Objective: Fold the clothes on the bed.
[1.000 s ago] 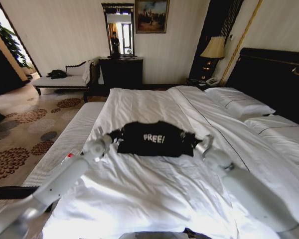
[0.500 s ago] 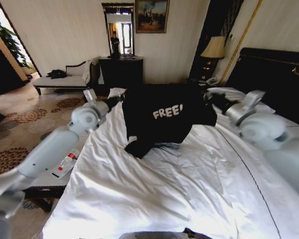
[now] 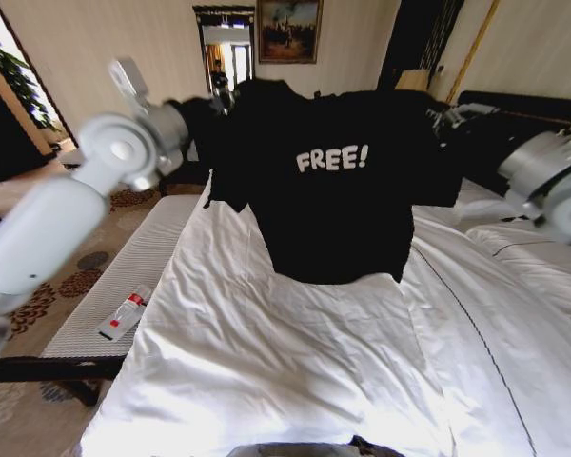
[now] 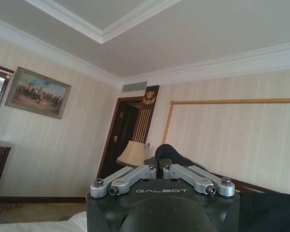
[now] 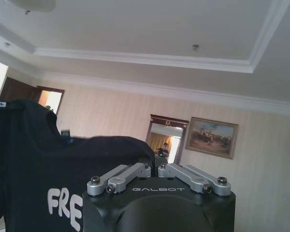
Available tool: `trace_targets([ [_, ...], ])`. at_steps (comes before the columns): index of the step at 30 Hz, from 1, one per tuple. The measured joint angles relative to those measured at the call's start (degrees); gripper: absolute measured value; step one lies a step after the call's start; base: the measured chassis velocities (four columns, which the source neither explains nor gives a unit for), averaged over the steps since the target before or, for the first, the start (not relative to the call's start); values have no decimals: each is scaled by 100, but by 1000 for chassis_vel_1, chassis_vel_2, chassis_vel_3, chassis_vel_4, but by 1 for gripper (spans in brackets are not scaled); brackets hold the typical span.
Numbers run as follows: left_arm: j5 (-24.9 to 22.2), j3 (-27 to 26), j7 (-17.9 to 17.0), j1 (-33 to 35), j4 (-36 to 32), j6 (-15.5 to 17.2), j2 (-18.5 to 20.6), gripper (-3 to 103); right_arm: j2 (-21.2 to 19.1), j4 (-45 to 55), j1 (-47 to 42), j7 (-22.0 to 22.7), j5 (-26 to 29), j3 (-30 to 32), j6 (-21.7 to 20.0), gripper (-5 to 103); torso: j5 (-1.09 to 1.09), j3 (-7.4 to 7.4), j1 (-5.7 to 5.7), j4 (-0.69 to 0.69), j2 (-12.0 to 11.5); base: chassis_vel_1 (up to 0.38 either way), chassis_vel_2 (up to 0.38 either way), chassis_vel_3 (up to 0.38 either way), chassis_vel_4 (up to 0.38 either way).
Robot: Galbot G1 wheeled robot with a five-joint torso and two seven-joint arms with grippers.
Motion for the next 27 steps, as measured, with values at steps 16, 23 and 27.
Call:
trace_targets([
  [16, -985, -1876, -141, 1461, -1655, 129, 1996, 1, -121, 1008, 20, 516, 719, 251, -111, 1, -5, 0, 0, 1, 0, 0, 0, 0, 0],
  [23, -1619, -3064, -90, 2565, -2552, -117, 3309, 1, -2, 1582, -439, 879, 1072, 817, -250, 1, 1, -1, -1, 1, 0, 0, 0, 0, 0],
  [27, -1896, -3345, -93, 2563, -2739, -139, 3659, 1, 71, 2024, -529, 1254, 1299, 970, -360, 1, 2, -1, 0, -2, 0, 0, 0, 0, 0],
])
